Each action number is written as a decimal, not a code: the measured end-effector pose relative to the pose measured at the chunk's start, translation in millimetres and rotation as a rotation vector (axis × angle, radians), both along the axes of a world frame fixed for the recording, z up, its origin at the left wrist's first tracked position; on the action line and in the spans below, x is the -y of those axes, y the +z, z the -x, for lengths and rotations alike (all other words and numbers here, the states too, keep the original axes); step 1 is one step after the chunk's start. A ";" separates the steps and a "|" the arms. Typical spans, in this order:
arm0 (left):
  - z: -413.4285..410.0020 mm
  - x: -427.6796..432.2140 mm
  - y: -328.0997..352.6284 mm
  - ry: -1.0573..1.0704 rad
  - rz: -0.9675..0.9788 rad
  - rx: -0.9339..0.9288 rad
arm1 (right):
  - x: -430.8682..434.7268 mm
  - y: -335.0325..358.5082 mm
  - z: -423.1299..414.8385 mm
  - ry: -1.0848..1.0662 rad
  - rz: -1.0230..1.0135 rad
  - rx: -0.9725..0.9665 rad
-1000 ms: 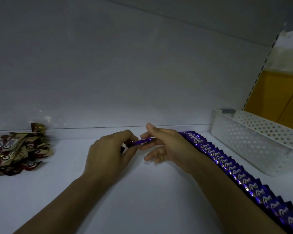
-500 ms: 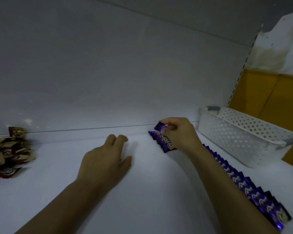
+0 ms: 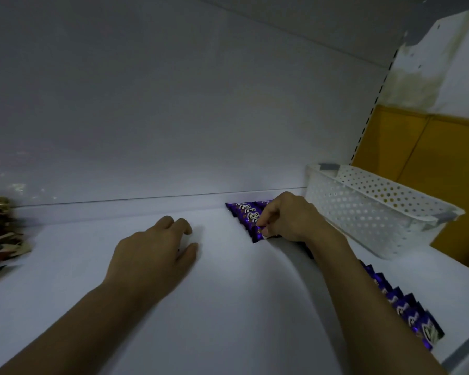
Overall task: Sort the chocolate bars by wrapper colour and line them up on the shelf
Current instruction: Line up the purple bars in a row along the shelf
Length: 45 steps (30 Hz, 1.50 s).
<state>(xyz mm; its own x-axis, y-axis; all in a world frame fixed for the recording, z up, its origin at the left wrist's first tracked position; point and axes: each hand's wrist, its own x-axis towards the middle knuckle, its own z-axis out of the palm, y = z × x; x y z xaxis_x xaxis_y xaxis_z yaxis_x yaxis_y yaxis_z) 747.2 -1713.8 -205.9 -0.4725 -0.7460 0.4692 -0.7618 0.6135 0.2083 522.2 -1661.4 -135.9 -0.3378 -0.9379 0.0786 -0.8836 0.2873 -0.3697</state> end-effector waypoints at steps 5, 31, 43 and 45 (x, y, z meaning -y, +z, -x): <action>0.7 0.2 1.1 -0.001 -0.017 -0.003 | 5.1 -4.0 -0.7 0.032 0.010 -0.034; -4.1 -0.7 30.1 -0.381 -1.286 -1.729 | 14.3 -52.4 -111.0 0.484 0.284 0.722; -11.5 1.5 35.2 -0.286 -1.347 -1.486 | 18.8 -47.6 -113.2 0.603 0.268 0.855; -12.6 -0.5 36.0 -0.267 -1.409 -1.492 | 16.6 -48.1 -111.4 0.653 0.365 0.583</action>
